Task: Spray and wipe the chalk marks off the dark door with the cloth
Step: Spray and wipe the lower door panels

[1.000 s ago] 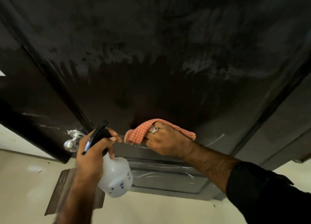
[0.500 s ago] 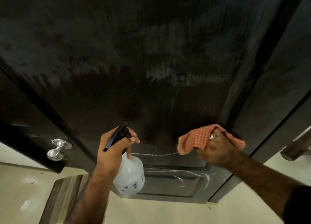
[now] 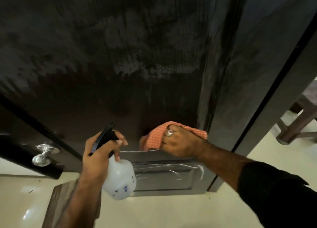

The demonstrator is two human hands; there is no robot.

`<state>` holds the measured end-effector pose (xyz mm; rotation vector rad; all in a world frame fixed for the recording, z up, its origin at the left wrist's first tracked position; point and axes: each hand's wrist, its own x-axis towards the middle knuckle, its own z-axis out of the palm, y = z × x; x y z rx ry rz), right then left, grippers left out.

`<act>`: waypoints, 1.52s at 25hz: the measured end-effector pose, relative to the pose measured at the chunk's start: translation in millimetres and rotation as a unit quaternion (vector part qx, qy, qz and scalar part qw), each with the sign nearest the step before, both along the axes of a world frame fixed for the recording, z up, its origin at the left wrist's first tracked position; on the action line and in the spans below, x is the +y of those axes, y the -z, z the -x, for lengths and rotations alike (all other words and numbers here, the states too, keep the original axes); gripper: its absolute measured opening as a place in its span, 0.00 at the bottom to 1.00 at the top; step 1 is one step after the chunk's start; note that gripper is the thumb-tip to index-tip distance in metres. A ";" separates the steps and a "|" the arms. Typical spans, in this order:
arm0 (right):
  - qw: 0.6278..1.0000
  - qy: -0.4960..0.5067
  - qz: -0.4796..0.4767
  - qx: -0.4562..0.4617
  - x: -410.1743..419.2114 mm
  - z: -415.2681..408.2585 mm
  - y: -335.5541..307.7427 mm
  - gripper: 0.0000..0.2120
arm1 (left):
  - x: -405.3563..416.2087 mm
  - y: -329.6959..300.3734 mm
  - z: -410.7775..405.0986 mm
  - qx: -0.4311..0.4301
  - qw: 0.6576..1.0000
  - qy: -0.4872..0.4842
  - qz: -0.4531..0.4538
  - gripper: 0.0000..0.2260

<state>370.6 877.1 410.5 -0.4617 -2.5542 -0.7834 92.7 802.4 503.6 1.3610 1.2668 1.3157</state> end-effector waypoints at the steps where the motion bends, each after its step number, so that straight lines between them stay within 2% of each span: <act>1: 0.999 0.013 0.000 0.033 -7.6 -44.4 6.7 0.15 | 3.2 4.7 -8.2 -0.002 1.000 0.019 -0.002 0.07; 4: 0.993 0.094 0.021 0.070 -39.1 -143.1 3.5 0.15 | 7.7 15.1 -45.1 -0.022 0.996 0.085 0.009 0.02; 6: 0.985 0.152 0.032 0.075 -51.0 -170.1 7.1 0.13 | 8.6 17.8 -66.2 -0.030 0.992 0.126 0.005 0.05; 9: 0.954 0.243 0.004 0.174 -55.7 -152.2 8.9 0.12 | 9.6 16.0 -84.1 -0.036 0.987 0.159 0.006 0.07; 11: 0.917 0.315 -0.070 0.233 -54.7 -124.0 16.6 0.06 | 10.9 16.6 -89.9 -0.030 0.985 0.170 0.013 0.07; 12: 0.893 0.340 -0.075 0.285 -56.1 -111.8 22.6 0.08 | 12.6 18.1 -91.8 -0.023 0.986 0.167 0.017 0.06; 13: 0.868 0.368 -0.059 0.327 -59.5 -103.3 33.3 0.10 | 13.3 20.7 -92.0 -0.022 0.986 0.167 0.022 0.06; 16: 0.852 0.424 0.012 0.308 -73.9 -107.9 75.3 0.10 | 13.5 23.7 -95.4 -0.019 0.983 0.180 0.036 0.04; 17: 0.825 0.423 0.069 0.369 -76.4 -109.0 74.0 0.09 | 12.6 23.0 -97.7 -0.016 0.981 0.186 0.043 0.04; 18: 0.778 0.408 0.133 0.459 -75.8 -109.1 63.7 0.11 | 12.4 23.9 -100.5 -0.009 0.981 0.190 0.048 0.08; 19: 0.730 0.385 0.156 0.542 -73.8 -107.4 44.7 0.12 | 12.7 25.6 -104.5 -0.003 0.980 0.192 0.054 0.13; 21: 0.675 0.377 0.103 0.625 -65.6 -104.1 10.5 0.13 | 14.9 31.2 -112.8 -0.005 0.978 0.199 0.061 0.18; 22: 0.672 0.378 0.089 0.631 -62.1 -106.1 6.5 0.12 | 16.0 35.7 -116.3 -0.003 0.976 0.208 0.063 0.16; 23: 0.689 0.385 0.085 0.609 -62.3 -108.6 15.2 0.12 | 17.2 39.9 -119.5 0.004 0.974 0.216 0.068 0.12; 24: 0.714 0.406 0.099 0.562 -66.4 -112.8 37.9 0.16 | 18.3 45.8 -122.7 0.009 0.973 0.220 0.074 0.08; 25: 0.724 0.433 0.141 0.519 -75.0 -116.0 67.5 0.21 | 18.6 51.2 -125.9 0.010 0.971 0.223 0.084 0.04; 26: 0.708 0.448 0.208 0.505 -86.2 -116.2 95.4 0.26 | 19.1 57.4 -128.8 0.011 0.970 0.225 0.091 0.04; 27: 0.667 0.453 0.261 0.530 -96.6 -113.4 113.8 0.29 | 19.0 63.5 -132.2 0.012 0.969 0.228 0.099 0.06; 28: 0.619 0.460 0.284 0.569 -101.0 -110.6 118.0 0.30 | 18.8 67.8 -135.6 0.018 0.966 0.236 0.105 0.08; 29: 0.592 0.460 0.280 0.599 -99.6 -108.1 112.2 0.28 | 18.4 71.6 -138.8 0.026 0.962 0.246 0.112 0.08; 30: 0.583 0.451 0.259 0.624 -94.3 -107.0 97.7 0.25 | 18.4 76.5 -140.7 0.043 0.958 0.256 0.121 0.06; 33: 0.594 0.391 0.169 0.682 -75.0 -107.2 34.2 0.14 | 18.7 97.0 -143.0 0.097 0.944 0.277 0.151 0.03; 35: 0.617 0.362 0.149 0.682 -69.3 -104.9 30.2 0.09 | 17.1 108.4 -140.9 0.113 0.939 0.280 0.166 0.04; 37: 0.657 0.379 0.204 0.620 -77.4 -99.9 71.9 0.12 | 16.6 112.9 -137.5 0.115 0.938 0.282 0.166 0.03; 38: 0.660 0.400 0.253 0.584 -86.0 -99.2 106.3 0.18 | 16.4 112.3 -134.6 0.112 0.939 0.282 0.165 0.03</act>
